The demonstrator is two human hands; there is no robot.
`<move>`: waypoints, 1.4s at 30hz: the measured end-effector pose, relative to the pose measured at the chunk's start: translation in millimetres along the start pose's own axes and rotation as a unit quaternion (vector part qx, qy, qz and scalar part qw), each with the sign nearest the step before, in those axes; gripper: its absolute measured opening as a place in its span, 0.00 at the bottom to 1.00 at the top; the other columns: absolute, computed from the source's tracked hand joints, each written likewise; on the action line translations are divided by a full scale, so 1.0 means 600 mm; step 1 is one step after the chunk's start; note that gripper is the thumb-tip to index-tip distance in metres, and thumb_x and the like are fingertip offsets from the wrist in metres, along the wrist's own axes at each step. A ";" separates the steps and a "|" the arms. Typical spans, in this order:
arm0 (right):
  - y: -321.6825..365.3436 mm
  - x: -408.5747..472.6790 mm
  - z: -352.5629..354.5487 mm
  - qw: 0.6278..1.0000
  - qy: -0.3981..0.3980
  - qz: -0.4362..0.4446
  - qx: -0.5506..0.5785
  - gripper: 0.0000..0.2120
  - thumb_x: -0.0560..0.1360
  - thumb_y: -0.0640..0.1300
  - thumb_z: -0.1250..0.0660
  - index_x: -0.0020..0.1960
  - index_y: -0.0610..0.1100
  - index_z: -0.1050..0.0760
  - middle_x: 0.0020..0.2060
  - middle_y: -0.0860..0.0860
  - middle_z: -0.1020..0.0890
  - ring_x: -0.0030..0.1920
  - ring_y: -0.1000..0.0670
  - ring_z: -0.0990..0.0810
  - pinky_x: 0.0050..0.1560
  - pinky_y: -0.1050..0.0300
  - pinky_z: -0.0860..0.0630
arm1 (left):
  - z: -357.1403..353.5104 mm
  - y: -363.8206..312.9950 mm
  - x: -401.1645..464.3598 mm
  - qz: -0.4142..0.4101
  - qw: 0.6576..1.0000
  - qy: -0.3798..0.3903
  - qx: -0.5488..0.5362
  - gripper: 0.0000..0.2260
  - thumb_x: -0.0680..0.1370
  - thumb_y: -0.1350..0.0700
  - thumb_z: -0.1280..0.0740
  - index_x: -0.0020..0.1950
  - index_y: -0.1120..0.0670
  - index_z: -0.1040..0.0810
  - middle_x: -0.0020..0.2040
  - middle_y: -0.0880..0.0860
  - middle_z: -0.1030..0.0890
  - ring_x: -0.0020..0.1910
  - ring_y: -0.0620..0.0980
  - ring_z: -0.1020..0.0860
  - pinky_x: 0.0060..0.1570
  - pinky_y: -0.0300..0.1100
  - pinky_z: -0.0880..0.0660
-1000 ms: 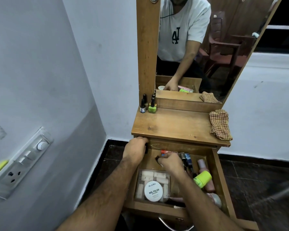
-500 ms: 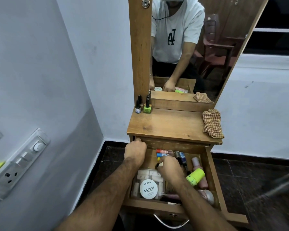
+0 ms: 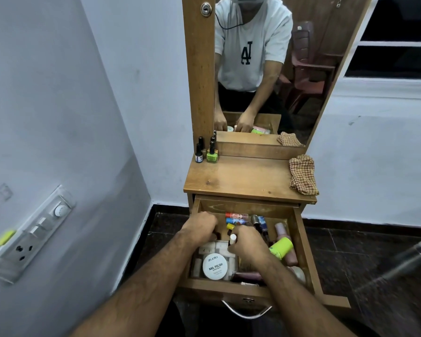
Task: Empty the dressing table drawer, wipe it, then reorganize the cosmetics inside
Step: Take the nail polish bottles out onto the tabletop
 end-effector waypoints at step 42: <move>0.132 0.263 0.128 0.962 -0.242 0.030 0.125 0.10 0.73 0.42 0.26 0.54 0.46 0.22 0.50 0.50 0.20 0.52 0.48 0.22 0.55 0.53 0.24 | 0.154 0.169 0.159 0.119 0.916 -0.292 -0.249 0.15 0.75 0.61 0.27 0.60 0.51 0.23 0.52 0.51 0.17 0.51 0.51 0.20 0.54 0.47 0.23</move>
Point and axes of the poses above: each hand's wrist, its own x-axis towards the middle knuckle, its own z-axis out of the back of the hand, y = z × x, the point moved 1 cm from there along x, towards the middle knuckle
